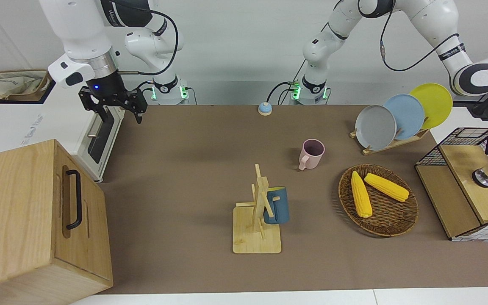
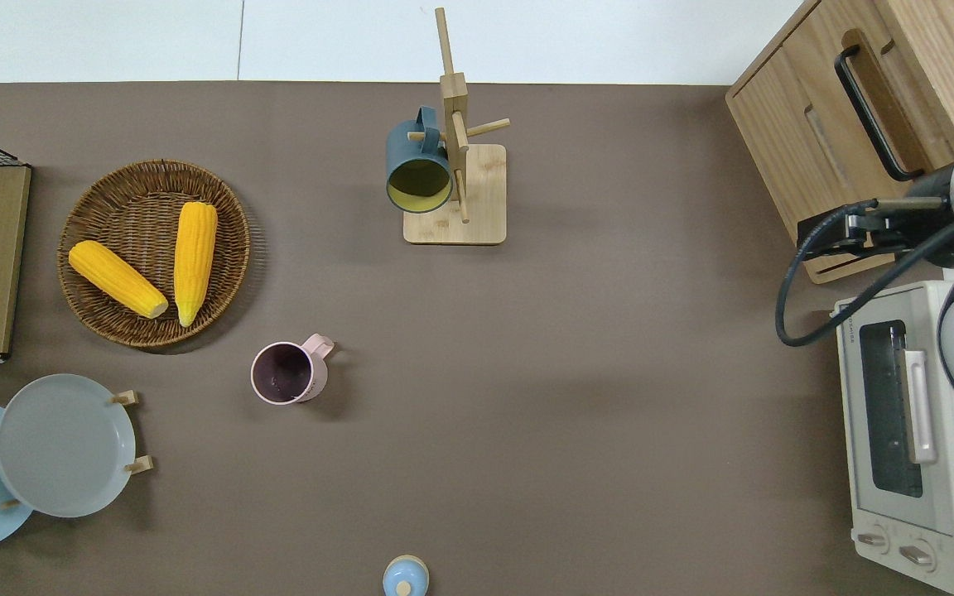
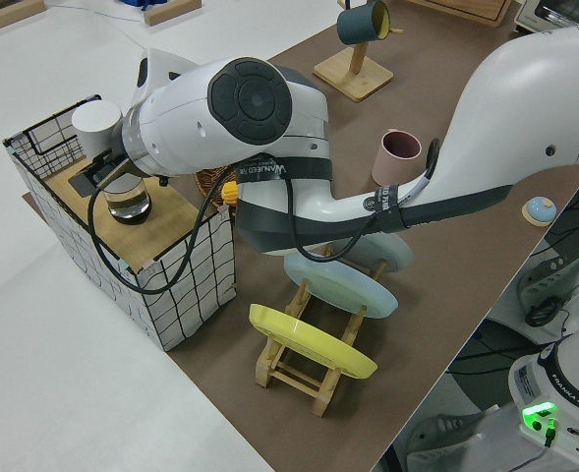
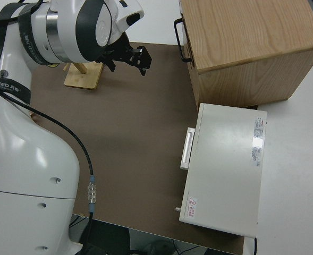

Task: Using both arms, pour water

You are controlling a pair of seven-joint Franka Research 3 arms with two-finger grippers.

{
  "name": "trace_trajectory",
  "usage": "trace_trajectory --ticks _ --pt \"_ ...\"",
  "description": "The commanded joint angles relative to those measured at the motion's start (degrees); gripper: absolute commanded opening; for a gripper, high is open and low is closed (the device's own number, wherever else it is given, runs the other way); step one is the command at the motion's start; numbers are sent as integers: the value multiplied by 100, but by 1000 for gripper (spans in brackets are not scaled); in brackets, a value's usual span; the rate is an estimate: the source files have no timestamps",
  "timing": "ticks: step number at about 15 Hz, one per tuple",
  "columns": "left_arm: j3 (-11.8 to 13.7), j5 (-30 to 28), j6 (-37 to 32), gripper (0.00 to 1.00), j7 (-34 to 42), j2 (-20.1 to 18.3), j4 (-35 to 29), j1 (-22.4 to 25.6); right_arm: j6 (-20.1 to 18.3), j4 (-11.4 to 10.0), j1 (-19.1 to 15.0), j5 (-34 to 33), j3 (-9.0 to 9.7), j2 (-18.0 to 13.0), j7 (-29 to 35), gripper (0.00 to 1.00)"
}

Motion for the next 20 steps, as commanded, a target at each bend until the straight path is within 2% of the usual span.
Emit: trace_trajectory --ticks 1,3,5,8,10,12,16,20 --pt "-9 -54 -34 998 32 42 113 29 -60 7 -22 104 -6 -34 -62 992" --pt "26 112 -278 998 -265 -2 113 55 -60 7 -22 104 -6 -34 -62 992" --pt "192 751 -770 998 -922 -54 235 29 -60 7 -22 104 -6 -34 -62 992" --pt "219 1929 -1910 995 -1706 -116 753 55 -60 7 -22 104 -6 -34 -62 992" --pt "289 2388 -2781 998 -2198 -116 1140 38 -60 7 -22 104 -6 -34 -62 992" --pt "298 2643 -3327 998 -2446 -134 1273 38 -60 7 -22 104 3 -34 -62 992" --pt "281 3092 -3996 998 -2464 -467 1256 47 -60 7 -22 104 -6 -34 -62 992" --pt "202 3172 -4875 998 -2824 -853 1038 -58 -60 7 -22 104 3 -34 -62 992"
